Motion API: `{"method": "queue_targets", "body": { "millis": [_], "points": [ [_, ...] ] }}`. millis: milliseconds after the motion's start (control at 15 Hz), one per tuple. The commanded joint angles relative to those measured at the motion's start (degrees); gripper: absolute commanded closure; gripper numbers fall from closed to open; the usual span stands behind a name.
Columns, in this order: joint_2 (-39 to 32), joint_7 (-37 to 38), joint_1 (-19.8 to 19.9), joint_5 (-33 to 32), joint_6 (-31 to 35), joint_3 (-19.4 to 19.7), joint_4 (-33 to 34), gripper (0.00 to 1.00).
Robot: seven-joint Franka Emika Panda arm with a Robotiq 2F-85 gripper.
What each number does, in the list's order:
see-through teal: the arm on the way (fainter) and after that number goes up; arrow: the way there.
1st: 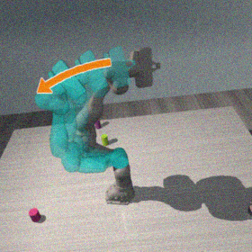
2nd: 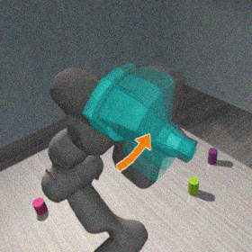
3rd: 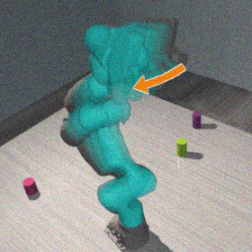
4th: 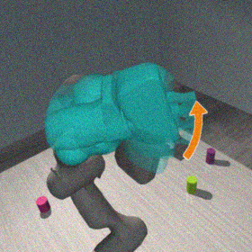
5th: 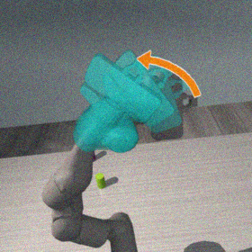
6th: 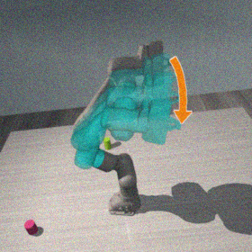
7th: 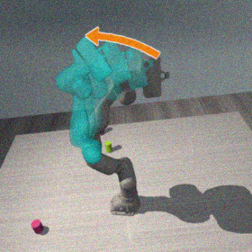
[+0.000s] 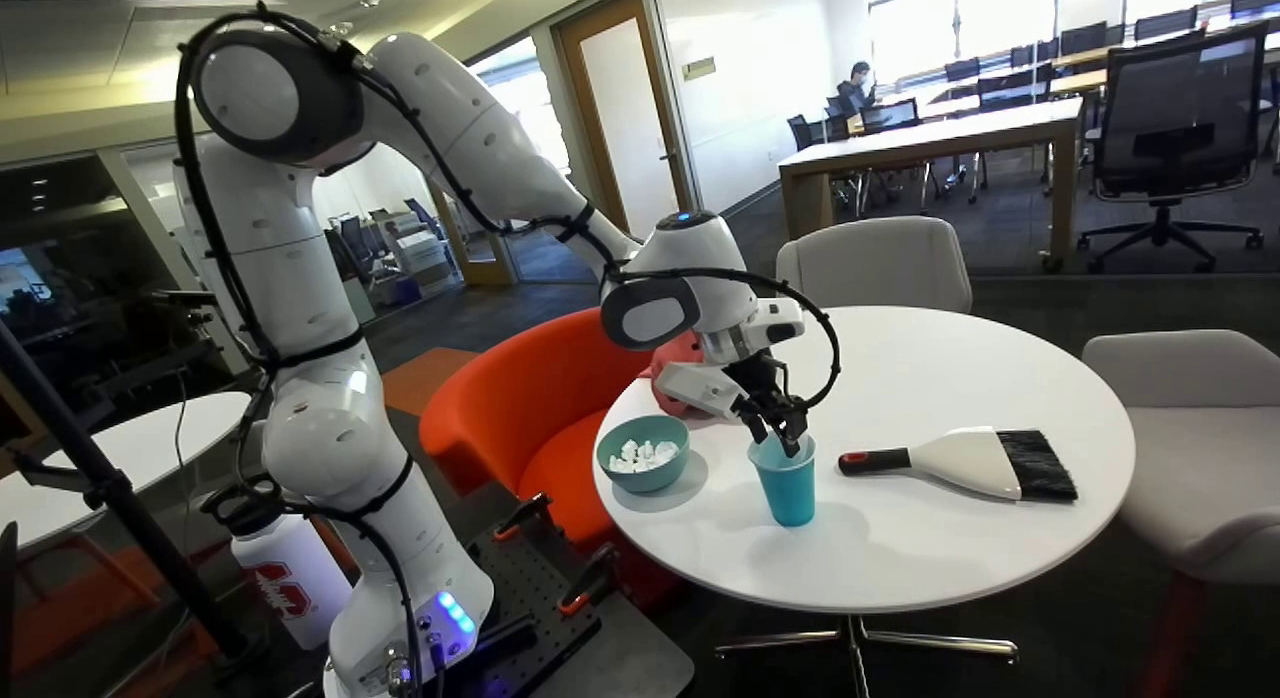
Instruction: Remove the spoon from the cup and put it on the table
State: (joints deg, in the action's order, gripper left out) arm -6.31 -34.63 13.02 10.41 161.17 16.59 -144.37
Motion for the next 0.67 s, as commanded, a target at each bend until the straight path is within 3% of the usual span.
{"method": "queue_targets", "body": {
  "millis": [0, 267, 600],
  "points": [
    [-2.2, -1.9, 0.3, 4.5, 4.1, -1.8, 0.1, 0.49],
    [-4.5, -1.8, 0.6, 6.8, 6.7, -3.1, 0.8, 0.54],
    [-6.6, -1.2, 0.7, 6.8, 8.8, -3.4, 1.7, 0.53]
  ]
}}
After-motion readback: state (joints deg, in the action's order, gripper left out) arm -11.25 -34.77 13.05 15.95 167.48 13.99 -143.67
